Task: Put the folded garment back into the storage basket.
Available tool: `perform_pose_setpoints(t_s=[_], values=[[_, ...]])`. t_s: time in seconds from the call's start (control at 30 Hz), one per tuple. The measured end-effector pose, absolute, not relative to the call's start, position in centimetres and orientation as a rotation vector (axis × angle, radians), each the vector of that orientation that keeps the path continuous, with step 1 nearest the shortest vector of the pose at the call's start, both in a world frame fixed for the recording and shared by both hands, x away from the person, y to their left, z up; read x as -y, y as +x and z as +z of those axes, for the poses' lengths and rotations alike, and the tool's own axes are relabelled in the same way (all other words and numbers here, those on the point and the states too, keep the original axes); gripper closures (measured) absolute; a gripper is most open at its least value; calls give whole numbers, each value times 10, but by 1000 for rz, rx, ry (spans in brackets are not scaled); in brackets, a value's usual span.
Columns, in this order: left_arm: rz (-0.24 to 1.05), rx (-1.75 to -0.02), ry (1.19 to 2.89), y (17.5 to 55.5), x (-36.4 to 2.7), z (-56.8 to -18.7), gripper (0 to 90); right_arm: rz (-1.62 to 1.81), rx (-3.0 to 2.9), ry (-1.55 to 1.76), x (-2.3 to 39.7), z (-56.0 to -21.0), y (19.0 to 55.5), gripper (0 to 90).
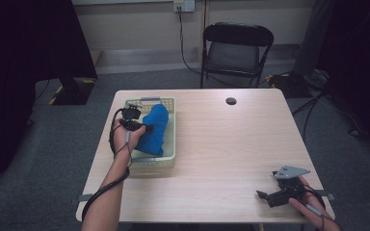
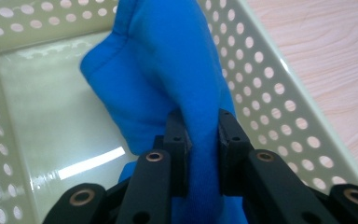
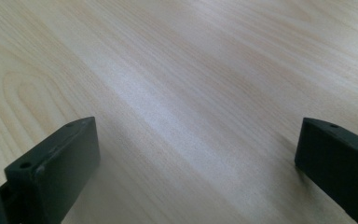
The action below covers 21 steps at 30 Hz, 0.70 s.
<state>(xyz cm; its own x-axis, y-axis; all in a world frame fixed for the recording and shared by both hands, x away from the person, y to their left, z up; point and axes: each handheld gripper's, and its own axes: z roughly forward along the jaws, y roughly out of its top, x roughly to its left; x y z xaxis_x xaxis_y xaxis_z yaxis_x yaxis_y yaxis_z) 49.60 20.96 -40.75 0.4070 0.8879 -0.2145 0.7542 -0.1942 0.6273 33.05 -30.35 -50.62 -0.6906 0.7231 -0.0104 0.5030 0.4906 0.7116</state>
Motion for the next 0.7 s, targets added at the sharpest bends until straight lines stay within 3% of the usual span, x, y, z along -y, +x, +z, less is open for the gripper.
perform_pose_setpoints(t_s=[0.7], values=[[226, -1424, 2051, 507, -204, -424, 772, 1010, -2431, 1033, 304, -506, 330, 0]])
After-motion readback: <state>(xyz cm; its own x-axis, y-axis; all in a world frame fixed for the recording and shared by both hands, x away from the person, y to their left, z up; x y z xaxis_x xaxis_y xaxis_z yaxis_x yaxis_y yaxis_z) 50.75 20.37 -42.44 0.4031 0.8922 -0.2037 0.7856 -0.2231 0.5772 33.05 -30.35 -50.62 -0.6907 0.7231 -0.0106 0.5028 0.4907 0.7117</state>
